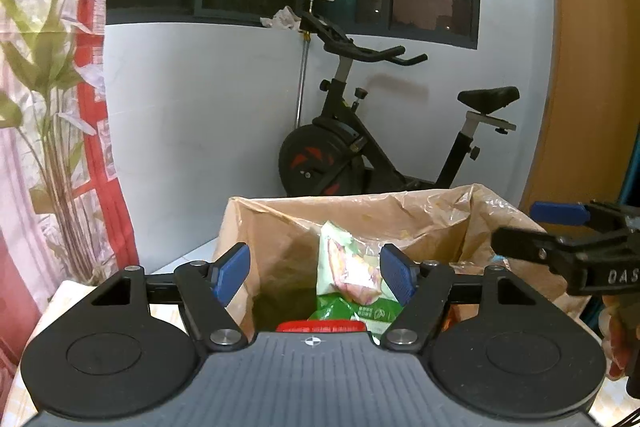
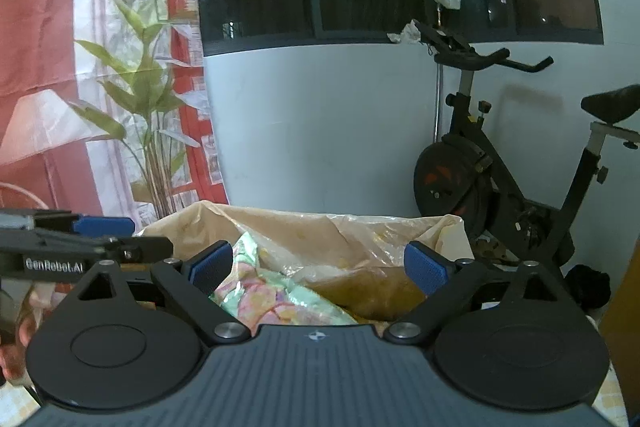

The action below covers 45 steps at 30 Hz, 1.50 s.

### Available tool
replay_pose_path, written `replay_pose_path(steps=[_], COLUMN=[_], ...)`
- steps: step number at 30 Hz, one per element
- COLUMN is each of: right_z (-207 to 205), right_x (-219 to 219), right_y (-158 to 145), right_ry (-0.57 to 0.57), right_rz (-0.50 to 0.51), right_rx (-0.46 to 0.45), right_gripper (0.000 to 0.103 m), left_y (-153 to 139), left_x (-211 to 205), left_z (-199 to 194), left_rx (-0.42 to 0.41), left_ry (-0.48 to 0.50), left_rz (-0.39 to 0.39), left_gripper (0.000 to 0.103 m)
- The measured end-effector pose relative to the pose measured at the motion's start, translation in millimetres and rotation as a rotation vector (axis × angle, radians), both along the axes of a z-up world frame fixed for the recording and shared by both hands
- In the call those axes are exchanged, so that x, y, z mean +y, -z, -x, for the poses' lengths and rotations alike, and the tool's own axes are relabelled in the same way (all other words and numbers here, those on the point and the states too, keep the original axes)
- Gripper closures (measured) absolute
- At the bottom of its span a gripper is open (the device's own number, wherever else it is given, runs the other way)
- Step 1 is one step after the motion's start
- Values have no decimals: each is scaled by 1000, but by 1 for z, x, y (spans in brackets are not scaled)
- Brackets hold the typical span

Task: Organize snacks
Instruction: 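Carry the red packet and bread bun over the box and open both tools, then move the left tool to the white-blue packet while the right tool approaches the gold packet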

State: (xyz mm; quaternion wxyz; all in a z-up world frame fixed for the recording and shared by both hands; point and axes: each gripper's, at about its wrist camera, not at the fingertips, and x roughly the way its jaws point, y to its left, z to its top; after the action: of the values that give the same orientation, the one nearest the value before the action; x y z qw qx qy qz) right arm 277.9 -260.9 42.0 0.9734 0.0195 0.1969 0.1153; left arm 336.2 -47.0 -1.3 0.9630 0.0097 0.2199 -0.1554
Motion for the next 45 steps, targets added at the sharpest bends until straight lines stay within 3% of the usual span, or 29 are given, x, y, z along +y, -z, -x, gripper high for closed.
replay_pose_path(steps=[12, 19, 27, 32, 41, 45], right_z=[71, 110, 135, 140, 125, 121], right_x=[3, -1, -1, 0, -5, 1], right_y=[10, 28, 56, 82, 153, 172], right_ry=[-26, -52, -62, -71, -38, -82], right_rz=[-22, -53, 15, 60, 169, 230], right_rx=[-48, -88, -76, -17, 223, 269], right_gripper=[8, 9, 10, 13, 23, 23], left_y=[9, 40, 84, 101, 121, 123], left_x=[26, 28, 24, 23, 29, 30], left_z=[67, 99, 109, 108, 111, 107], left_rx=[3, 25, 128, 167, 224, 234], left_ry=[-7, -26, -75, -89, -123, -133], left_rz=[76, 116, 92, 53, 28, 26], left_gripper=[29, 29, 29, 29, 29, 29])
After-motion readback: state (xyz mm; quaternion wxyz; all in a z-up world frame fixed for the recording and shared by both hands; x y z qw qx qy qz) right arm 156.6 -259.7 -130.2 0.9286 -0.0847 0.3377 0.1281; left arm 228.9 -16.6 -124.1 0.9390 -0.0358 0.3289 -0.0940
